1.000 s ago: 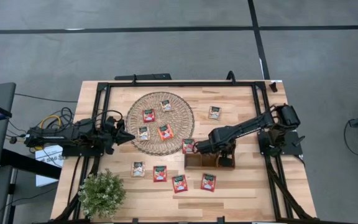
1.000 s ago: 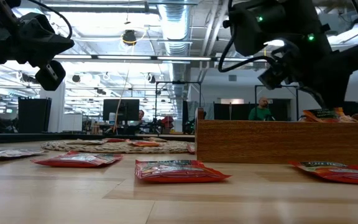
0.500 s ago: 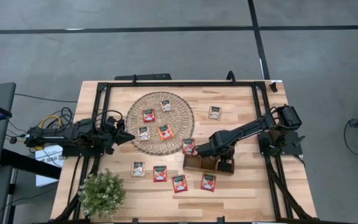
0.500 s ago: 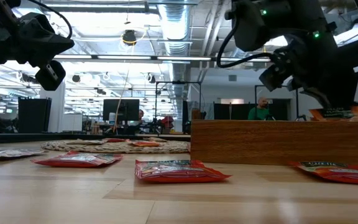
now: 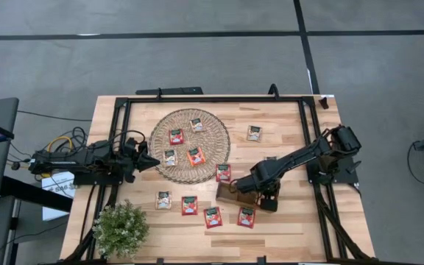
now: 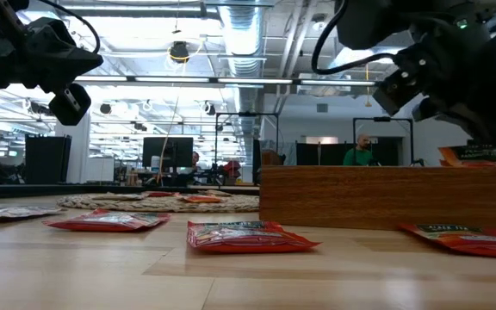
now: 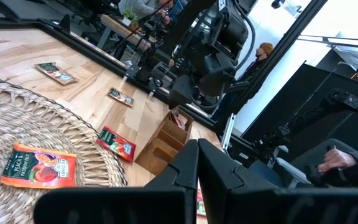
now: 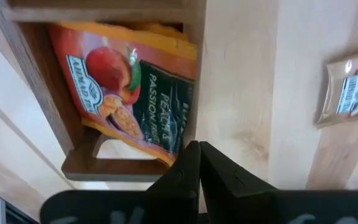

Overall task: Pick & Place Tea
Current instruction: Put the orange tea bag into the right section of the wooden organizer

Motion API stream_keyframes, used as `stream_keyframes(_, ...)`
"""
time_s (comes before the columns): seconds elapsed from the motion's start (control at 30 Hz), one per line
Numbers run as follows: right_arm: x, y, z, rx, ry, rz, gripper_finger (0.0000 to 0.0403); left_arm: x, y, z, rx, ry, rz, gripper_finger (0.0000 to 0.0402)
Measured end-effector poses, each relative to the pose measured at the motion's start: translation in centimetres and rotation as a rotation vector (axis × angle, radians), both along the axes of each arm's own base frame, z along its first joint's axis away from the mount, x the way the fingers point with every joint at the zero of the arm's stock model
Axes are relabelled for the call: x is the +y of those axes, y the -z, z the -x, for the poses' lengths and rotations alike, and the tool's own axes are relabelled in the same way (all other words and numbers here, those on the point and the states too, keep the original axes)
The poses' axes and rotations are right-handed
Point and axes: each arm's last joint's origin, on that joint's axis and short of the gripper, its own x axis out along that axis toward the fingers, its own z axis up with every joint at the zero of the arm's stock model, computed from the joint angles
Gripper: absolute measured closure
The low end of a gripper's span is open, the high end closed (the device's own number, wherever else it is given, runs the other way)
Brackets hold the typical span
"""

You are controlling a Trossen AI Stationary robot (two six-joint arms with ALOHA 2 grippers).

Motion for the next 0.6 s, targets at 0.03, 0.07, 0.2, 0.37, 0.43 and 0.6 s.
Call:
stream_keyframes(0.03,0.2,0.0,0.1,0.002,0.0,0.004,0.0403,0.0,0.0,0.0,0.0,0.0,0.0,0.0402)
stream_keyframes(0.07,0.3,0.0,0.1,0.002,-0.003,0.007,0.0403,0.0,0.0,0.0,0.0,0.0,-0.005,0.0402)
stream_keyframes(0.2,0.8,-0.7,-0.1,-0.022,0.004,0.035,0.0403,0.0,0.0,0.0,-0.004,-0.004,-0.046,0.0402)
stream_keyframes(0.37,1.7,-3.1,-1.2,-0.096,-0.006,0.056,0.0403,0.1,0.0,0.0,-0.002,-0.02,-0.05,0.0402)
stream_keyframes(0.43,2.0,-4.1,-1.4,-0.118,-0.019,0.069,0.0403,0.1,0.0,0.0,-0.002,-0.021,-0.049,0.0402)
stream_keyframes(0.6,2.5,-5.7,-1.9,-0.157,-0.031,0.069,0.0403,0.1,0.0,0.0,-0.003,-0.021,-0.049,0.0402)
